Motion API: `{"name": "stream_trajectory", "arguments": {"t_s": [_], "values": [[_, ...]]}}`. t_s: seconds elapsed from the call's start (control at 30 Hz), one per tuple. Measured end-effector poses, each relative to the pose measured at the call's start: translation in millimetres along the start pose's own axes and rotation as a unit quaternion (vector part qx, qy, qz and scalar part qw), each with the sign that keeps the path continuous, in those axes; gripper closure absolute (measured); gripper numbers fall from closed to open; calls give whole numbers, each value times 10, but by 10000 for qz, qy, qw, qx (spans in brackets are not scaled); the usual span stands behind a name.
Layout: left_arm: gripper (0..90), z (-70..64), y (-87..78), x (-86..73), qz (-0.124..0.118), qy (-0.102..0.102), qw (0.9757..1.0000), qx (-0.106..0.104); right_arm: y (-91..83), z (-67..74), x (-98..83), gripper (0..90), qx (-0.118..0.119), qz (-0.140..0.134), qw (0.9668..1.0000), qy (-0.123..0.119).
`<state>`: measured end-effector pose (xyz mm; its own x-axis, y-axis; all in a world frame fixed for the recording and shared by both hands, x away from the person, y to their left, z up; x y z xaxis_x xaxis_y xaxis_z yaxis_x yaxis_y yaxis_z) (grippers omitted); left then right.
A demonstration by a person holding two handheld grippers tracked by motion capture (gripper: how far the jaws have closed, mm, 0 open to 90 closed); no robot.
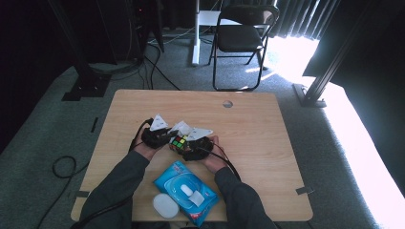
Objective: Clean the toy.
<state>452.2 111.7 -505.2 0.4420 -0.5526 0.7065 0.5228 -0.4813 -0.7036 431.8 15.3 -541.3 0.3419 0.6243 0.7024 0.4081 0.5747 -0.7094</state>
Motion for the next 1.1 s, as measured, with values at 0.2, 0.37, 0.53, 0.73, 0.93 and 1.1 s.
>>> {"name": "stream_trajectory", "arguments": {"t_s": [0.2,0.37,0.53,0.73,0.93,1.1], "values": [[817,-118,11,39,9,201,9997,-147,4,12,2,345,29,7,10000,-30],[817,-248,28,96,9,432,9987,-280,22,48,27,345,67,-10,10000,-57],[818,-339,5,119,-33,541,9976,-440,8,15,36,345,24,-45,10000,20],[820,-451,-41,144,-33,785,9950,-615,-48,-74,32,345,-31,-127,9998,160],[819,-499,-62,136,-45,845,9941,-679,-90,-139,2,345,-70,-166,9995,276],[822,-469,-74,119,-2,895,9938,-658,-94,-148,-12,345,-69,-160,9994,289]]}}
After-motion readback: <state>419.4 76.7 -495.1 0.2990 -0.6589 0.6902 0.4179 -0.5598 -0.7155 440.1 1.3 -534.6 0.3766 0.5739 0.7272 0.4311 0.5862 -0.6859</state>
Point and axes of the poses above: each handheld gripper's, and its own axes: y roughly forward along the jaws, x roughly out of its top, z roughly to its left, the point moved 8 cm from there along y, roughly forward along the jaws, and after that the axes turned 11 degrees about z, right-handed, at the moved point
